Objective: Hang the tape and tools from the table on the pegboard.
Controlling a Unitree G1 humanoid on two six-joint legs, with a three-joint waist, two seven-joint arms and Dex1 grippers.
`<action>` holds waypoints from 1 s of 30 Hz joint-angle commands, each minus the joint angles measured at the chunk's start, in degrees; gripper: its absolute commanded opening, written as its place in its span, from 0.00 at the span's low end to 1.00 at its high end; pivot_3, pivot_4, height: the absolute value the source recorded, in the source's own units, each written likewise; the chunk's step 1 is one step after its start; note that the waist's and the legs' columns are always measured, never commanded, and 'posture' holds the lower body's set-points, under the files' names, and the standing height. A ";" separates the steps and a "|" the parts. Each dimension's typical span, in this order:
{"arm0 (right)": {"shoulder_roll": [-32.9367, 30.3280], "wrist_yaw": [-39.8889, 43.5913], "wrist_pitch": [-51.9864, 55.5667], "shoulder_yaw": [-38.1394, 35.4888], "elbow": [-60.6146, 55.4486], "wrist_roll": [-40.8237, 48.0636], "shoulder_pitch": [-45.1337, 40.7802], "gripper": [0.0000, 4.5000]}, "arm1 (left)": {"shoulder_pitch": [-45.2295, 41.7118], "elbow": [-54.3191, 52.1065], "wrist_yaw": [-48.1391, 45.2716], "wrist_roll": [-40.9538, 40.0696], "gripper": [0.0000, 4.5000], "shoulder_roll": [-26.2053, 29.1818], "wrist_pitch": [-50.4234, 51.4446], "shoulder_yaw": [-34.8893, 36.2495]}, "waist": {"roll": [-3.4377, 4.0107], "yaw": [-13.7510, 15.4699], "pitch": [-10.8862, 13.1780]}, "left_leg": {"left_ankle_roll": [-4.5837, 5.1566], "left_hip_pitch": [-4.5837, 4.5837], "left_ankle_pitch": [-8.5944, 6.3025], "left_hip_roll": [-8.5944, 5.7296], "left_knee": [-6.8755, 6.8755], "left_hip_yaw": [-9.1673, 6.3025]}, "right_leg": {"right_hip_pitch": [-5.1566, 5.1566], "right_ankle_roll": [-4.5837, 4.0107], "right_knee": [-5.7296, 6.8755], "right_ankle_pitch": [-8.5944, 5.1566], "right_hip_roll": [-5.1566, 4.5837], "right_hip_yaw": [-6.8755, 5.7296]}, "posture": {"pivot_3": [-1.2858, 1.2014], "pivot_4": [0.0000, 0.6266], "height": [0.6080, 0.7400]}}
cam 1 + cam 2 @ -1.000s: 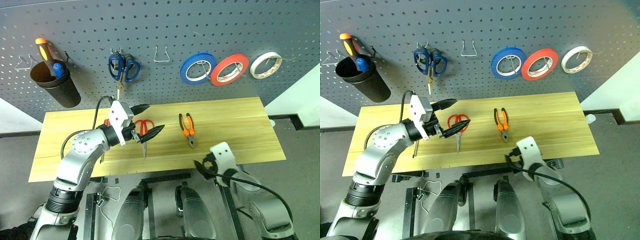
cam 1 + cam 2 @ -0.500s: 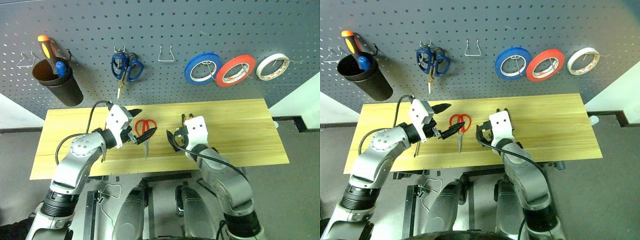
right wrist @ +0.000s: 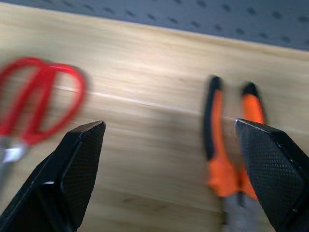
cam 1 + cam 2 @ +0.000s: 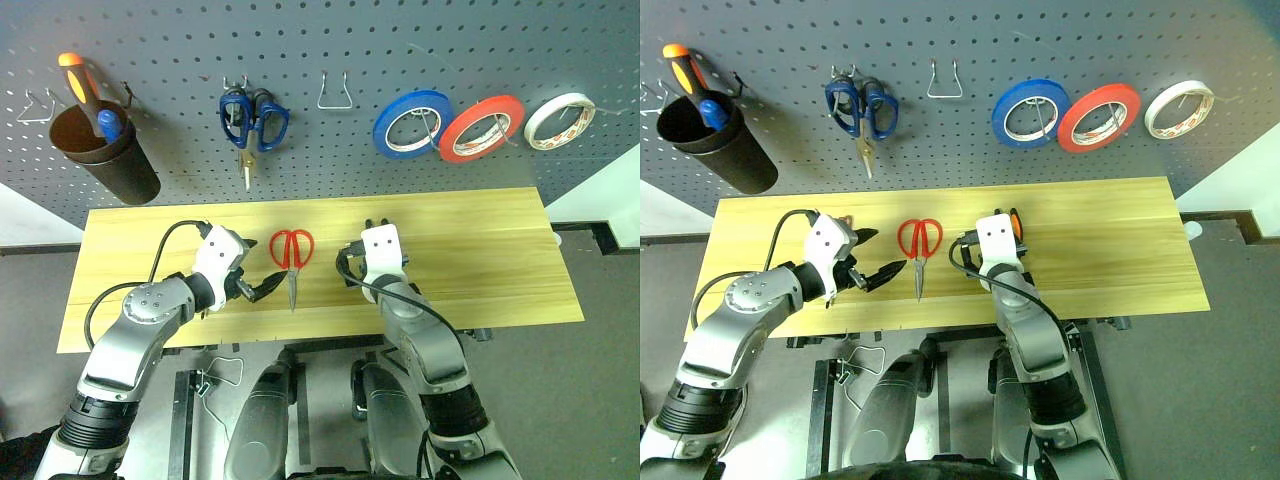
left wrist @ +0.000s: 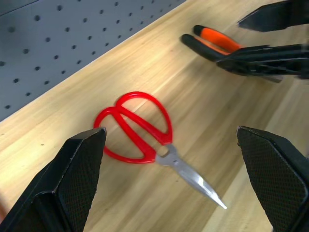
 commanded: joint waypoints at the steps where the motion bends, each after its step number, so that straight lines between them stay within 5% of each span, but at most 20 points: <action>1: 0.55 -1.84 -1.95 -1.54 2.97 -1.72 -2.51 0.99 | 0.76 -3.07 -0.41 -0.94 1.00 0.13 0.47 0.45 | 0.02 0.01 0.18 | 0.00 0.01 0.00 0.00 -0.01 0.00 | -0.01 0.00 0.00 0.00 0.00 0.00 | 0.54 0.72 0.72; 30: -2.57 -0.07 8.58 -4.50 16.82 -4.86 -13.03 0.99 | 1.03 -4.34 -0.53 -1.05 1.00 -0.07 0.83 0.64 | 0.03 0.07 0.62 | -0.01 -0.01 0.01 0.00 -0.25 0.19 | -0.18 0.01 0.01 0.00 0.01 0.07 | 0.55 0.70 0.72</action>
